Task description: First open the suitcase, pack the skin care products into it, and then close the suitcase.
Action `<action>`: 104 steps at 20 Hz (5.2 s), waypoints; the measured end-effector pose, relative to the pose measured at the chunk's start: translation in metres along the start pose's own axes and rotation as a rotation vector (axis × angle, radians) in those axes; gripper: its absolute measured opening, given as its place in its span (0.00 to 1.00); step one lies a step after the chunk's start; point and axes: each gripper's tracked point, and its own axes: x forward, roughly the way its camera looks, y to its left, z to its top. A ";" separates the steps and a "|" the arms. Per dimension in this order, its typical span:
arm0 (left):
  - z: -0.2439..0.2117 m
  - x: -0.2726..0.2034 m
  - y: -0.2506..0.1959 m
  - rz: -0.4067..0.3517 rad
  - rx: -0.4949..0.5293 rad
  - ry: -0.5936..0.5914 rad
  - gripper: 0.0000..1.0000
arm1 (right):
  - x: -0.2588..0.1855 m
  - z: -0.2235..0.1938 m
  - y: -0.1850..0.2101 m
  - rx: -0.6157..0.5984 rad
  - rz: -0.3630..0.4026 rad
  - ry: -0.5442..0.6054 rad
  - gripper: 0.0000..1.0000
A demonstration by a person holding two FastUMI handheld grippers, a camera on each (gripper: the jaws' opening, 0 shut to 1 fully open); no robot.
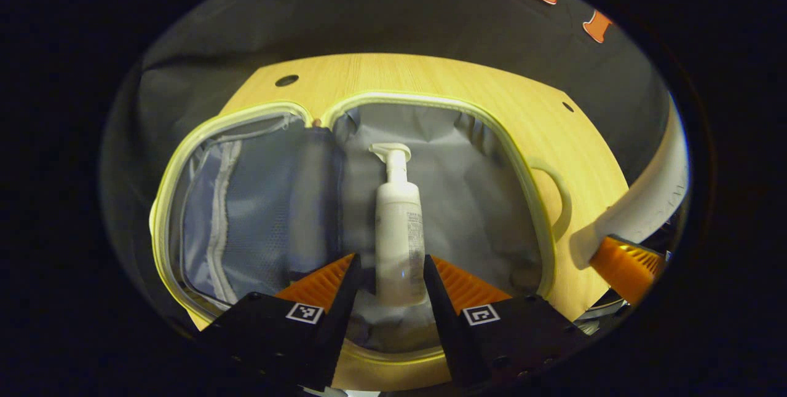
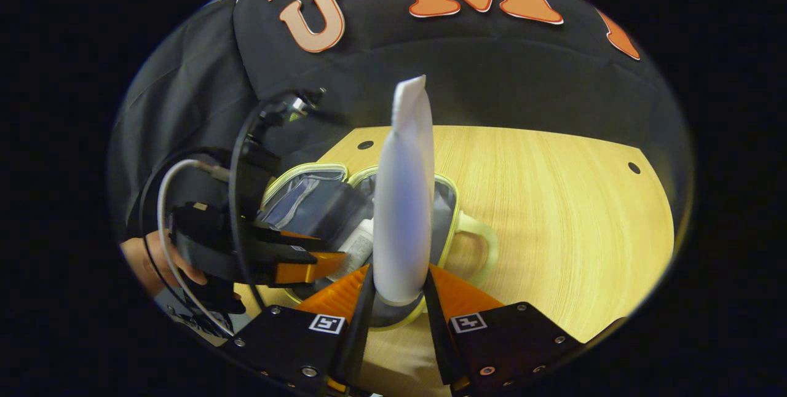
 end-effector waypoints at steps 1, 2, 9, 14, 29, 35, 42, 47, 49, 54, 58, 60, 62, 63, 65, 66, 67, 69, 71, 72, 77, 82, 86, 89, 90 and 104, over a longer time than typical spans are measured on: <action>-0.003 -0.006 0.001 -0.013 -0.010 -0.005 0.69 | 0.004 0.000 0.003 0.002 0.009 0.013 0.48; -0.007 -0.012 0.002 -0.034 -0.033 0.005 0.72 | 0.006 -0.003 0.005 0.010 0.022 0.026 0.48; -0.004 -0.065 0.070 0.050 -0.168 -0.123 0.73 | 0.031 -0.024 0.014 0.029 0.049 0.143 0.48; -0.008 -0.099 0.157 0.210 -0.313 -0.196 0.75 | 0.049 -0.044 0.016 0.075 0.056 0.261 0.48; -0.038 -0.127 0.281 0.393 -0.551 -0.234 0.75 | 0.097 -0.075 0.021 0.252 -0.076 0.537 0.44; -0.040 -0.118 0.321 0.435 -0.582 -0.235 0.76 | 0.086 -0.069 0.018 0.300 -0.107 0.527 0.52; -0.035 -0.097 0.335 0.407 -0.569 -0.233 0.75 | 0.059 -0.048 0.006 0.296 -0.115 0.438 0.58; -0.016 -0.079 0.339 0.290 -0.637 -0.254 0.79 | 0.032 -0.009 -0.013 0.319 -0.114 0.275 0.66; -0.011 -0.068 0.344 0.233 -0.717 -0.251 0.76 | 0.017 0.008 -0.026 0.326 -0.127 0.188 0.73; -0.011 -0.036 0.346 0.124 -0.829 -0.227 0.82 | -0.017 0.041 -0.061 0.297 -0.181 0.021 0.92; -0.015 -0.024 0.341 0.100 -0.895 -0.205 0.36 | -0.047 0.054 -0.086 0.280 -0.244 -0.064 0.93; -0.011 -0.021 0.342 0.101 -0.907 -0.213 0.18 | -0.057 0.057 -0.099 0.280 -0.273 -0.089 0.93; -0.008 -0.029 0.341 0.080 -0.887 -0.245 0.18 | -0.065 0.062 -0.109 0.279 -0.295 -0.117 0.93; -0.004 -0.031 0.340 0.068 -0.861 -0.252 0.11 | -0.071 0.066 -0.116 0.270 -0.316 -0.144 0.93; 0.001 -0.042 0.337 0.085 -0.814 -0.271 0.11 | -0.082 0.079 -0.125 0.250 -0.350 -0.214 0.93; 0.004 -0.049 0.338 0.099 -0.791 -0.283 0.11 | -0.086 0.083 -0.125 0.241 -0.359 -0.247 0.93; 0.009 -0.056 0.336 0.109 -0.769 -0.295 0.13 | -0.091 0.091 -0.127 0.229 -0.370 -0.277 0.93; 0.019 -0.072 0.333 0.130 -0.719 -0.329 0.11 | -0.097 0.097 -0.131 0.199 -0.391 -0.317 0.93; 0.028 -0.091 0.327 0.149 -0.659 -0.372 0.10 | -0.100 0.098 -0.136 0.182 -0.407 -0.328 0.93; 0.034 -0.103 0.322 0.157 -0.628 -0.394 0.10 | -0.102 0.099 -0.139 0.179 -0.416 -0.336 0.93; 0.066 -0.163 0.284 0.168 -0.518 -0.497 0.10 | -0.105 0.103 -0.144 0.142 -0.428 -0.371 0.93; 0.095 -0.201 0.241 0.167 -0.420 -0.588 0.10 | -0.105 0.108 -0.148 0.146 -0.412 -0.384 0.93; 0.112 -0.230 0.199 0.171 -0.336 -0.641 0.07 | -0.111 0.117 -0.157 0.155 -0.396 -0.400 0.93; 0.116 -0.247 0.165 0.174 -0.290 -0.662 0.09 | -0.115 0.123 -0.165 0.147 -0.382 -0.414 0.93; 0.121 -0.250 0.149 0.163 -0.277 -0.668 0.10 | -0.115 0.123 -0.168 0.144 -0.375 -0.411 0.93; 0.134 -0.259 -0.029 0.142 -0.097 -0.676 0.09 | -0.140 0.110 -0.201 0.053 -0.283 -0.416 0.93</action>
